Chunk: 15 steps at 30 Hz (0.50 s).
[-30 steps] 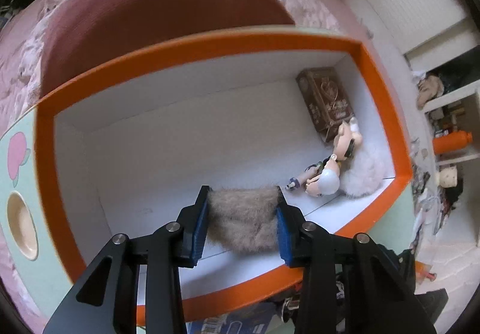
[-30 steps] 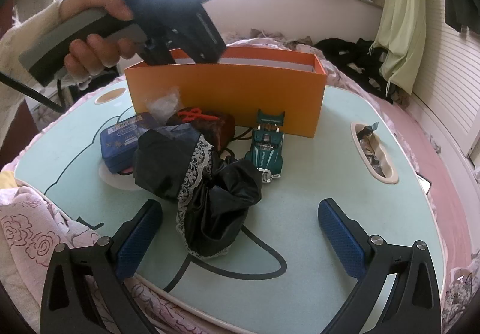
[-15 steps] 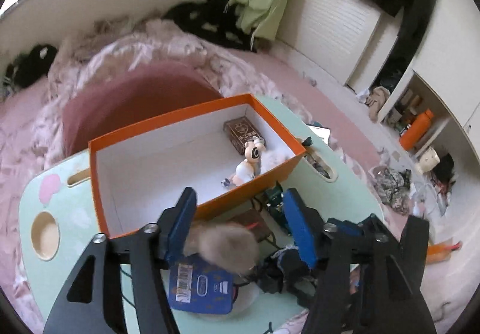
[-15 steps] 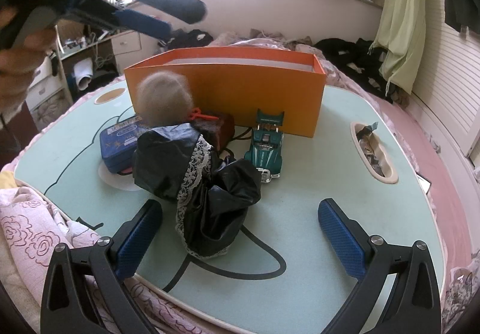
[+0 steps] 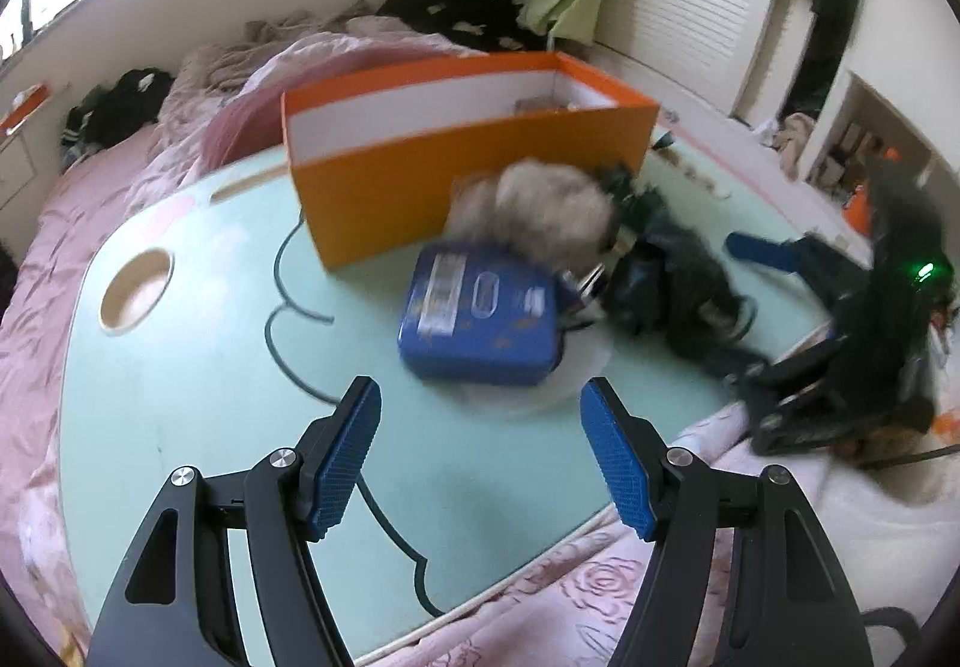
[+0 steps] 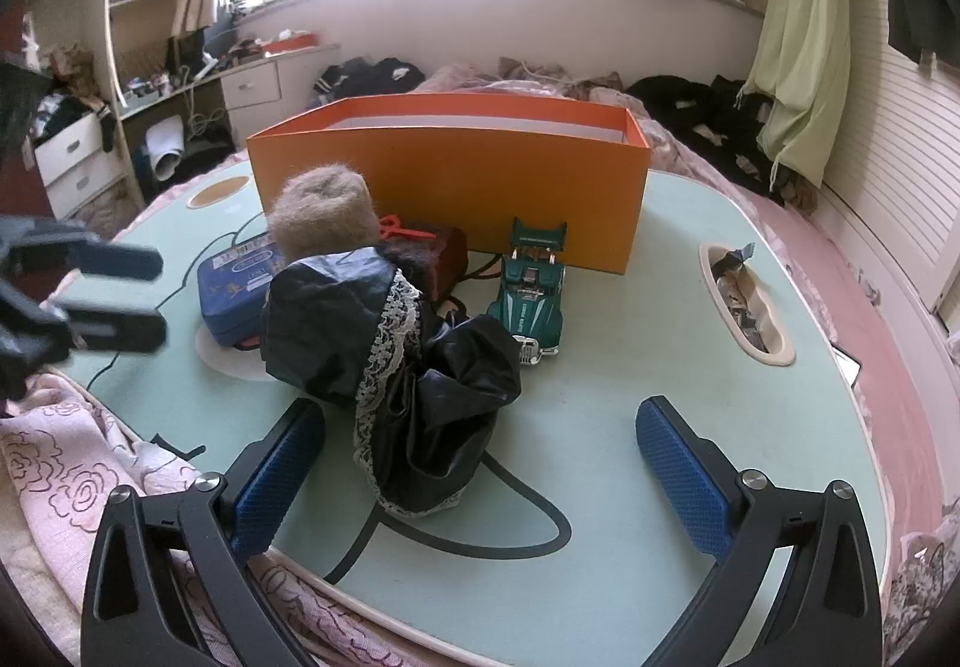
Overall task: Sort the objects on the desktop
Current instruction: 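Lift the grey pom-pom out and place it behind the blue tin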
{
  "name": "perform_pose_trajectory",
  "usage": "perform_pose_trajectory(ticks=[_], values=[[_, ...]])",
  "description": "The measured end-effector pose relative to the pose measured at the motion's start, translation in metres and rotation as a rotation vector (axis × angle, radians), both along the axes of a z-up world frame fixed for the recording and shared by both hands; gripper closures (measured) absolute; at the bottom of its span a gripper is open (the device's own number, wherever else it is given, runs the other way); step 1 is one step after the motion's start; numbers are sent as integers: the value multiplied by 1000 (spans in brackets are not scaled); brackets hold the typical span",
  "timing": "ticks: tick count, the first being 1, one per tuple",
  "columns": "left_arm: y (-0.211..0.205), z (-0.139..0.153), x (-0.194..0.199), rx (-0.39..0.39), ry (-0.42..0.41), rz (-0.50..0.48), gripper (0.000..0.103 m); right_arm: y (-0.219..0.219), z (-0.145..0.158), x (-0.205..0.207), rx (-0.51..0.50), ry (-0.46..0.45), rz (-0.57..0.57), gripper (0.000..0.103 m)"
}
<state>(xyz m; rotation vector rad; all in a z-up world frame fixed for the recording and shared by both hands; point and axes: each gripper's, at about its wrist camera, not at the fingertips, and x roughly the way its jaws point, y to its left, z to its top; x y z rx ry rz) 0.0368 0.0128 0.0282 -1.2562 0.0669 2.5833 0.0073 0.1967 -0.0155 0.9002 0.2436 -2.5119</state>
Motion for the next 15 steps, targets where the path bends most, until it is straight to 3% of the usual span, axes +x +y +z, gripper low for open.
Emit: perform_pose_trajectory(ticks=[2,4,5,6,15], values=[[3,-12,-4,-13,-28,13,33,0,0,0,-1,0,1,0],[8,-17,-10,-75,-7,31,7,0,0,0,0,1,0,0],[6,-19,-13,-71,-21,38,0,0,1,0,-2,0,0,0],[3,-20,-17,-43,-44,43,0,0,0,-1,-1,0,0,0],[-13,-20,-16,-34,-14,117,0,-1,1,-1,1,-1,-1,0]])
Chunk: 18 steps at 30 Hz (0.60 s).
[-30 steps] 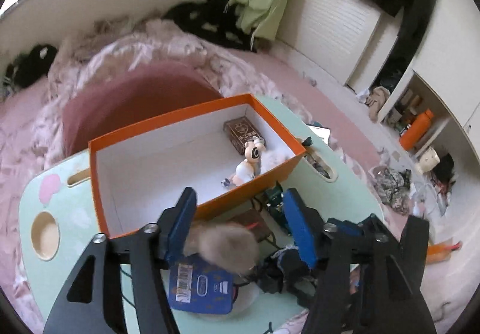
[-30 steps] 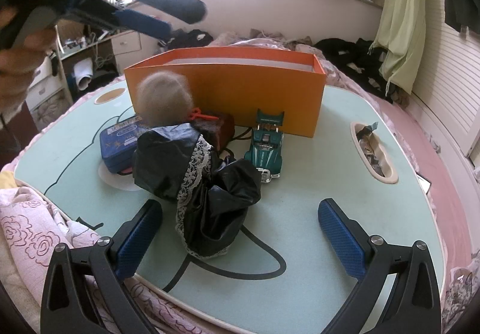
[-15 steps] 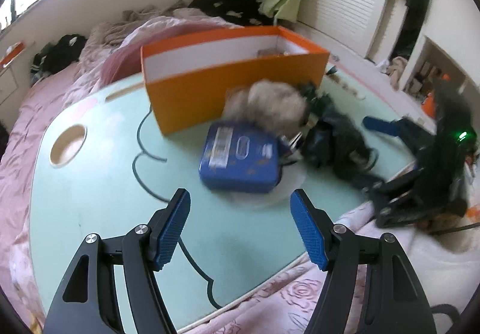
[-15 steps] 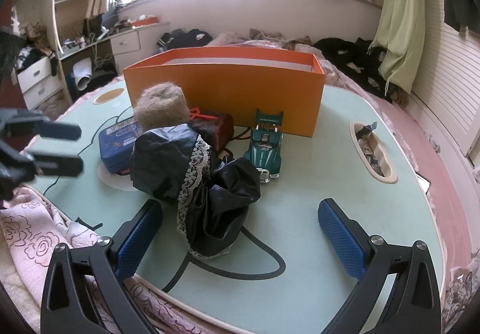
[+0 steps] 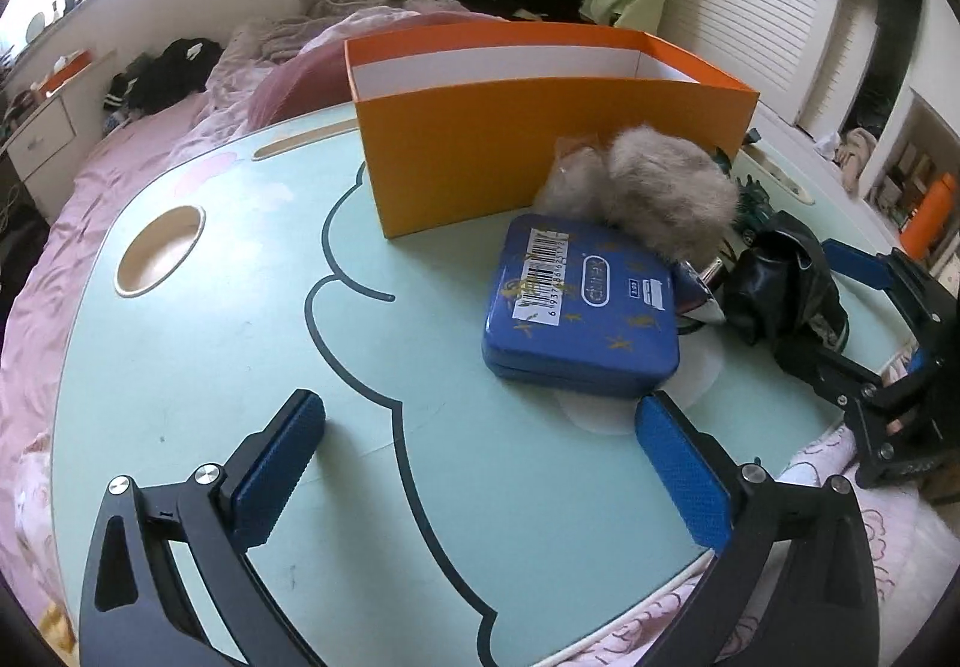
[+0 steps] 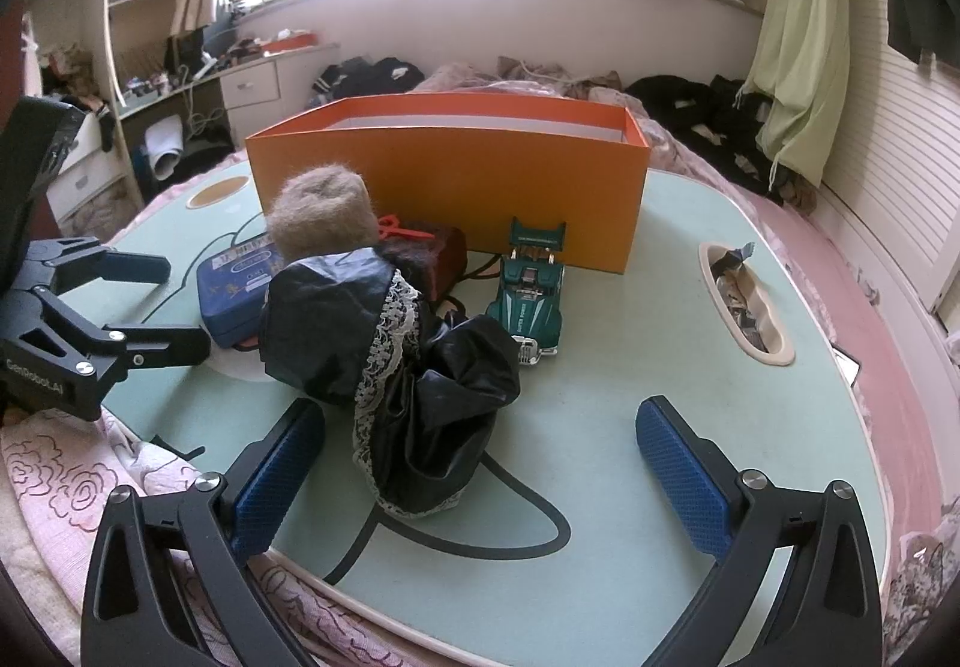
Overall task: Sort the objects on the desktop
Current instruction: 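Lift the grey pom-pom out and place it behind the blue tin, then grasp the white cartoon figurine in the box with the right tool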
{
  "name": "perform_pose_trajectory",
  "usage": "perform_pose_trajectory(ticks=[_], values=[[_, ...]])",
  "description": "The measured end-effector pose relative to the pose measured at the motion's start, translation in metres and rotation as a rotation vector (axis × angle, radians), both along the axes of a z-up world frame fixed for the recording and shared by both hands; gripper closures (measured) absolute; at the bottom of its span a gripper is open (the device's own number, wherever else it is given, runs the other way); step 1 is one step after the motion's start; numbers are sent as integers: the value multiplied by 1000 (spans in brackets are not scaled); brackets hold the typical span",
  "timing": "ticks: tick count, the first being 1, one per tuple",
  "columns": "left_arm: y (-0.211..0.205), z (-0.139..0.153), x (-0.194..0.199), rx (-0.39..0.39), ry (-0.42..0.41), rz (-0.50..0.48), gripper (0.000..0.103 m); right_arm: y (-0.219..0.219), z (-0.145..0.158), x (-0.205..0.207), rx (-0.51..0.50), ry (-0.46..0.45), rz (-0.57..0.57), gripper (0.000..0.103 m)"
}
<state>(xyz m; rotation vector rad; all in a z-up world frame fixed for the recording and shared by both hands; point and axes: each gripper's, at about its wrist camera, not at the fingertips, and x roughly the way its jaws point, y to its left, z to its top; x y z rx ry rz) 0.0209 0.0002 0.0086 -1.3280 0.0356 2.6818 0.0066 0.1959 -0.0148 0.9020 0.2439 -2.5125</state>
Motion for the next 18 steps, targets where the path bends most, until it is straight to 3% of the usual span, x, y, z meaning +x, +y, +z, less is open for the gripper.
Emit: perform_pose_trajectory(ticks=[5,8,12,14,16,18], values=[[0,0,0,-1,0,0,0,1,0,-1,6,-4,7,0],[-1,-1,0,2,-1,1,0,6,5,3,37,-53,101,0],[-1,-4,-1,5,-3,4,0,28,36,1,84,-24,113,3],[0,-5,-1,4,-3,7,0,40,65,-11,8,-8,99,3],[0,-5,-1,3,-4,7,0,44,95,-33,-112,-48,104,5],[1,-4,-1,4,-4,7,0,37,118,-67,-195,-145,125,21]])
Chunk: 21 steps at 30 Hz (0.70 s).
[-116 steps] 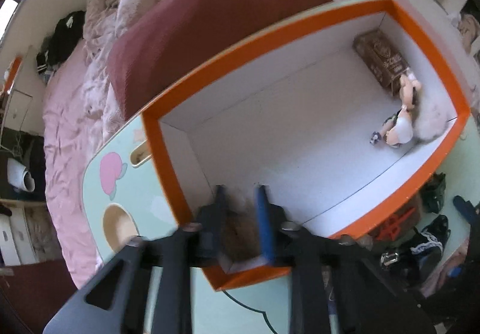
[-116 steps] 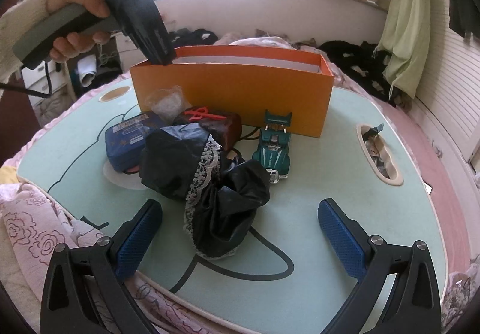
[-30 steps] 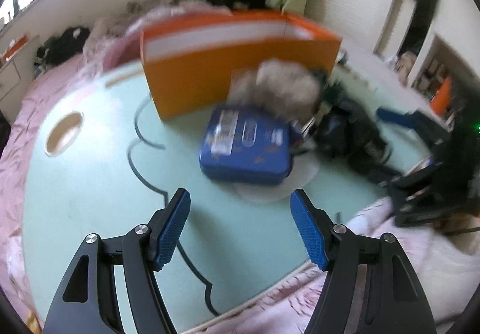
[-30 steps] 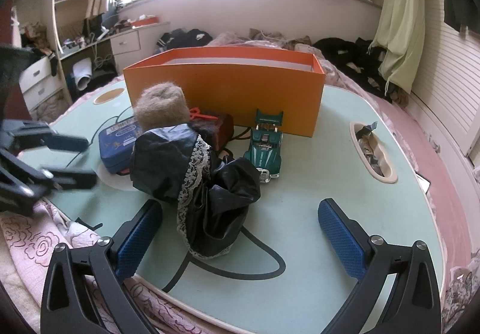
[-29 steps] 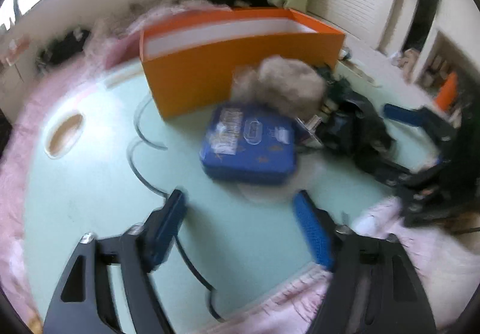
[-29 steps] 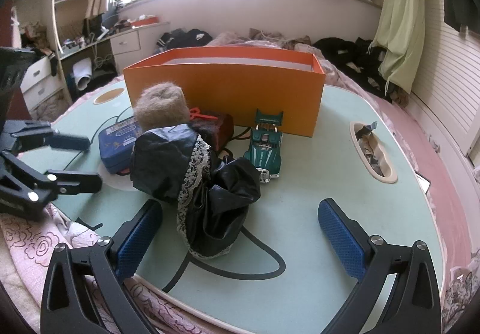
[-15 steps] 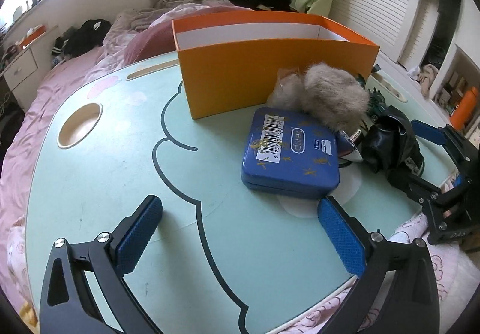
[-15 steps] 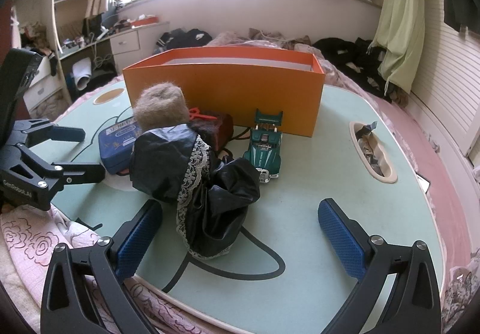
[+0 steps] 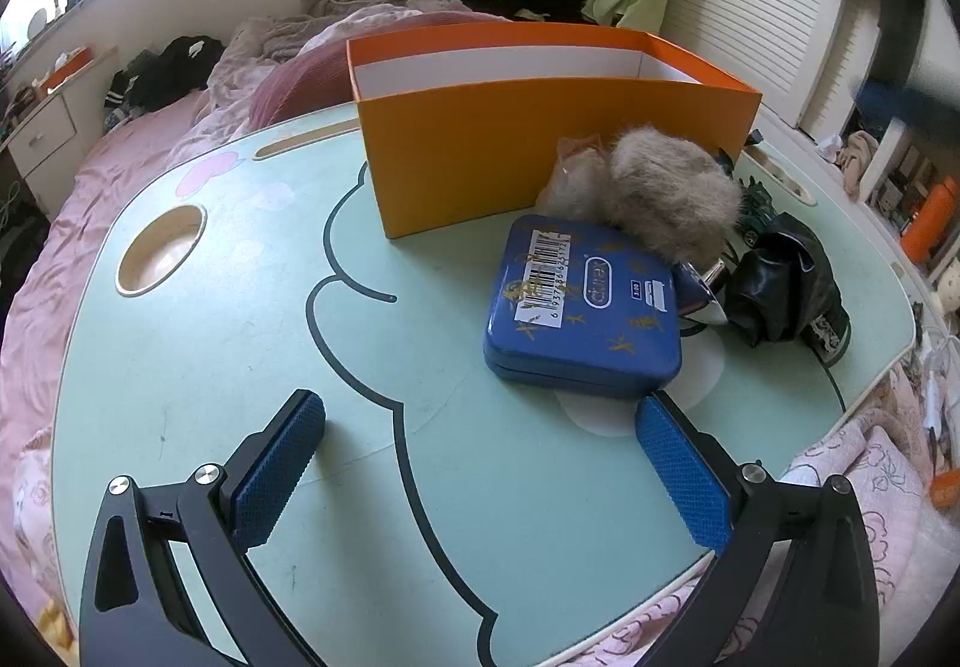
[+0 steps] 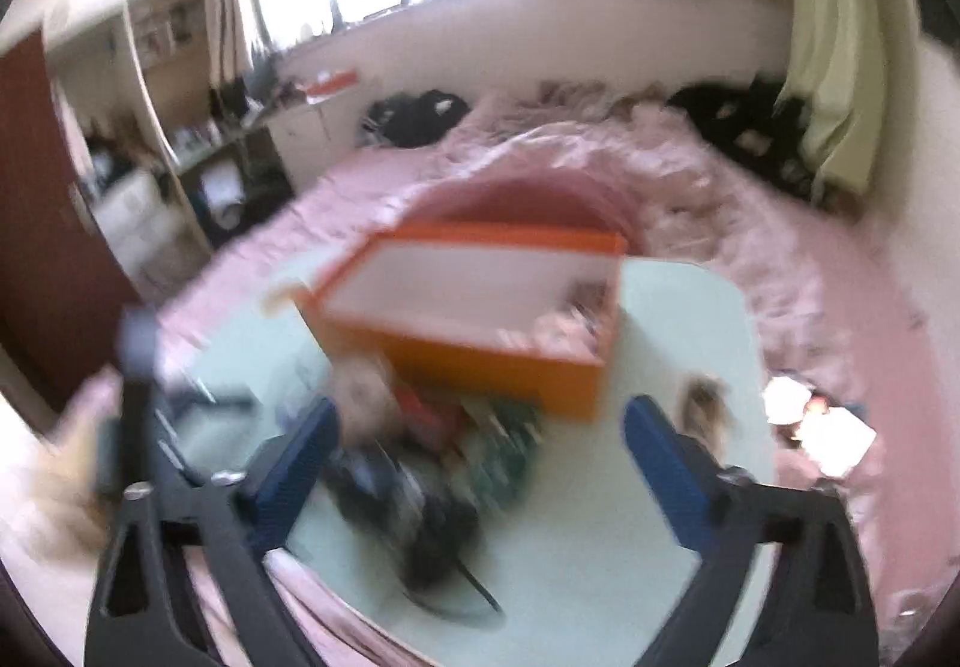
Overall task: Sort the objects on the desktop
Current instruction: 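Grasp the white cartoon figurine in the box with the right tool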
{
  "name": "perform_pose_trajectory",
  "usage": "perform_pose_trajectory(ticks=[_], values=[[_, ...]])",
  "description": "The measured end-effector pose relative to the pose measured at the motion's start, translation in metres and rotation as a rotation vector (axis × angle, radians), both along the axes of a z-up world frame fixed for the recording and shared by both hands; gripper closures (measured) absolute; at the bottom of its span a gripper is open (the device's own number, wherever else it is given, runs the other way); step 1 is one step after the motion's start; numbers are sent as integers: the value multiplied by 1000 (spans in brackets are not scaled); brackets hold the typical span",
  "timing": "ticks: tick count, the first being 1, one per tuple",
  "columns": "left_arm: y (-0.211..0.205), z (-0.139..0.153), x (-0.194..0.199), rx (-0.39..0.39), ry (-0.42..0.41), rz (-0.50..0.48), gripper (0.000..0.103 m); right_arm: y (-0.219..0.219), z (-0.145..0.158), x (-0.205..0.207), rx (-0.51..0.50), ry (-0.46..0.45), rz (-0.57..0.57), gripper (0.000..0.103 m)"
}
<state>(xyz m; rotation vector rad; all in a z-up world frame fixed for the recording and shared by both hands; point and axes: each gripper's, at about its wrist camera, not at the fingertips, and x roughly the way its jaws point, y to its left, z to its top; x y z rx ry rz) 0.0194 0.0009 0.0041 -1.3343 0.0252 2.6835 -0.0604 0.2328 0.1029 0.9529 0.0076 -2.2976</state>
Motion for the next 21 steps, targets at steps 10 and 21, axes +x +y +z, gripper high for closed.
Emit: perform_pose_trajectory(ticks=[10,21], values=[[-4,-3,1,7,9,-1,0,-88,-43,-123,501,-366,-135,68],[-6,-3,2,7,21,-6,0,-117,-88,-143,756,-388,-200,68]])
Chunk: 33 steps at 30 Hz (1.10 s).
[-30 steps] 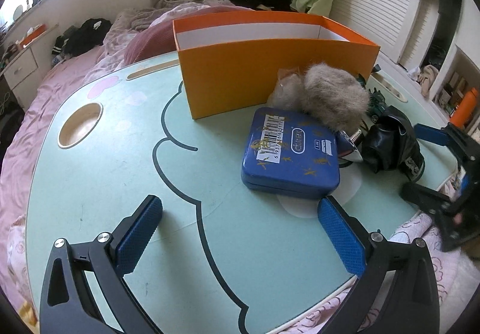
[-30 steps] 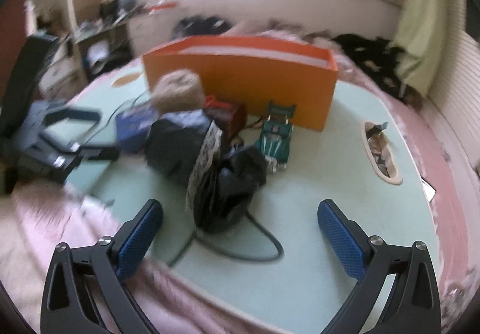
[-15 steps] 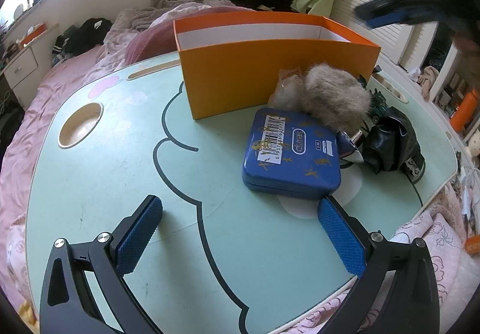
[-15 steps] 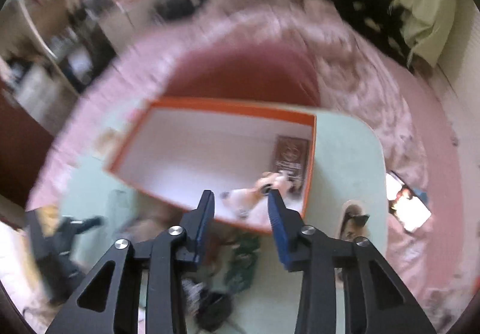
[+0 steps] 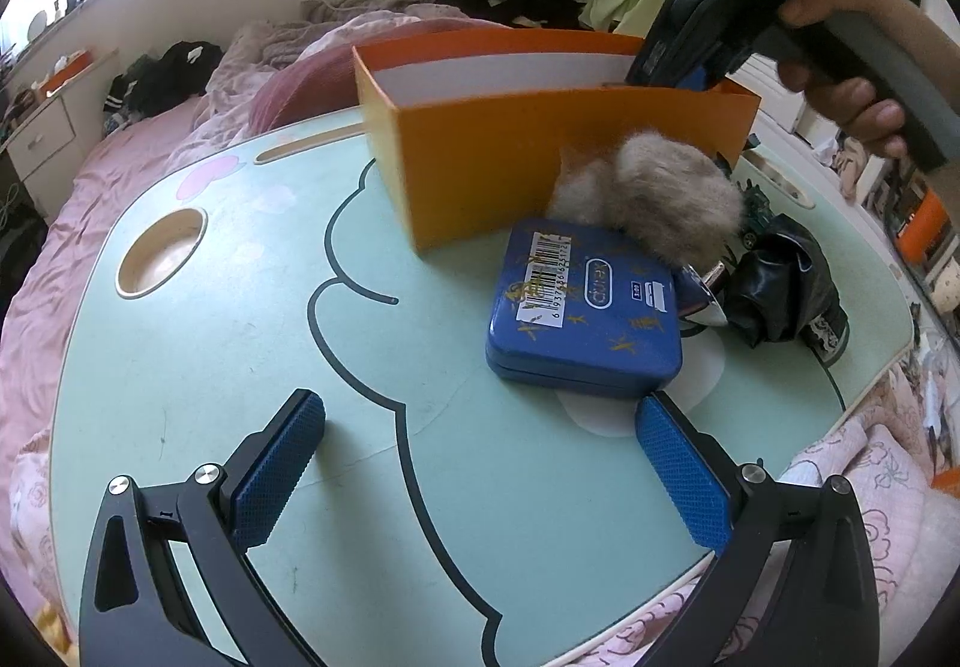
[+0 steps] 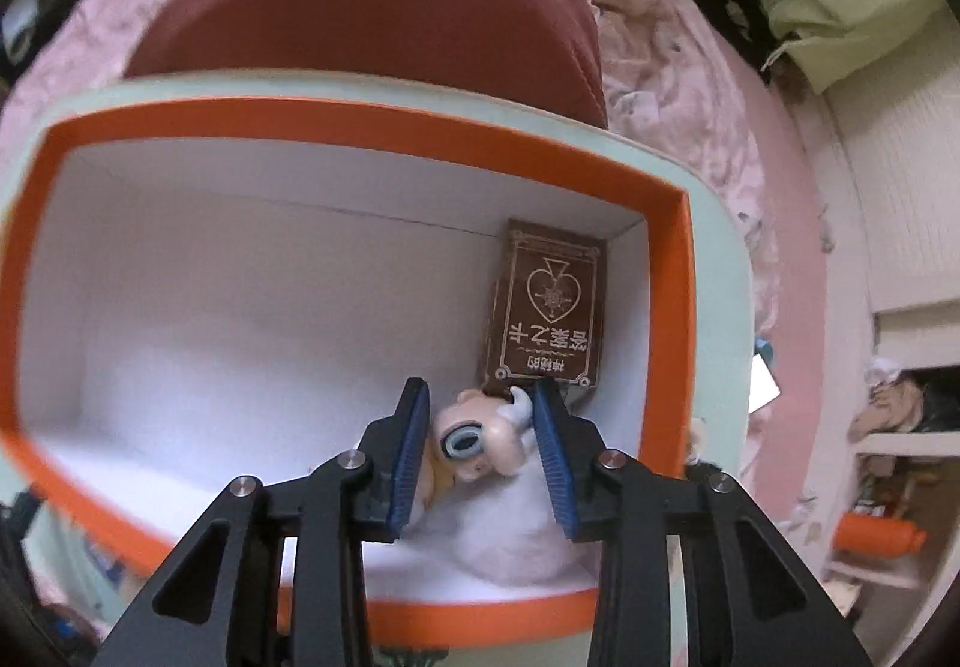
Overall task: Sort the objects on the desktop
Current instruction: 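Grasp the white cartoon figurine in the box with the right tool, then lift the figurine out and set it beside the toy car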
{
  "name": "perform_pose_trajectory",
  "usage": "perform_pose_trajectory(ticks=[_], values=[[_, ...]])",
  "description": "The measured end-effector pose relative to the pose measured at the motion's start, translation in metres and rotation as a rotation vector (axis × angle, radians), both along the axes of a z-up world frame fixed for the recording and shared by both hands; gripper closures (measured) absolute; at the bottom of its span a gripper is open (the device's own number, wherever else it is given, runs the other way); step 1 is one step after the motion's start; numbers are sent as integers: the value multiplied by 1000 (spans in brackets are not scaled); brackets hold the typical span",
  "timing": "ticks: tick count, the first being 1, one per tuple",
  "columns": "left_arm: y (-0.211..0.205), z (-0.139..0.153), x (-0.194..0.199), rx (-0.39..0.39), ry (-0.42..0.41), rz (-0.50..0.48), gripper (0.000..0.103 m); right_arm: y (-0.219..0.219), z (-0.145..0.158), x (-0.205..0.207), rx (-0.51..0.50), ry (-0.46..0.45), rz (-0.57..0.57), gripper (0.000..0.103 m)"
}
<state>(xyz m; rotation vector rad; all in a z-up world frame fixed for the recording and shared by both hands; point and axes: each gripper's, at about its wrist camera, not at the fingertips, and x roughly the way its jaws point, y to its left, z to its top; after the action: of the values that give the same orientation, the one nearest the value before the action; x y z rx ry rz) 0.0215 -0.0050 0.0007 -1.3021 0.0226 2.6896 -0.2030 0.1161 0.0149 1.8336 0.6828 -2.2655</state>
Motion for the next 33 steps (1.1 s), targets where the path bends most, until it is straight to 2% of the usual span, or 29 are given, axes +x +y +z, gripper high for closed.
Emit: perform_pose_trajectory(ticks=[1,3,8,15,22,26,30,33], values=[[0,0,0,1,0,0,0,-2,0,2,14,8,7,69],[0,0,1,5,1,1,0,-3,4,5,-21,-2,15,69],[0,1,1,4,2,1,0,4,27,14,-248,-27,43,79],[0,1,1,4,2,2,0,14,81,37,-404,100,70,79],[0,1,1,4,2,4,0,24,118,60,-555,192,95,79],[1,2,0,3,1,4,0,45,114,91,-564,227,100,79],[1,2,0,3,1,4,0,52,81,109,-526,202,93,79],[1,2,0,4,2,4,0,50,61,114,-543,205,111,78]])
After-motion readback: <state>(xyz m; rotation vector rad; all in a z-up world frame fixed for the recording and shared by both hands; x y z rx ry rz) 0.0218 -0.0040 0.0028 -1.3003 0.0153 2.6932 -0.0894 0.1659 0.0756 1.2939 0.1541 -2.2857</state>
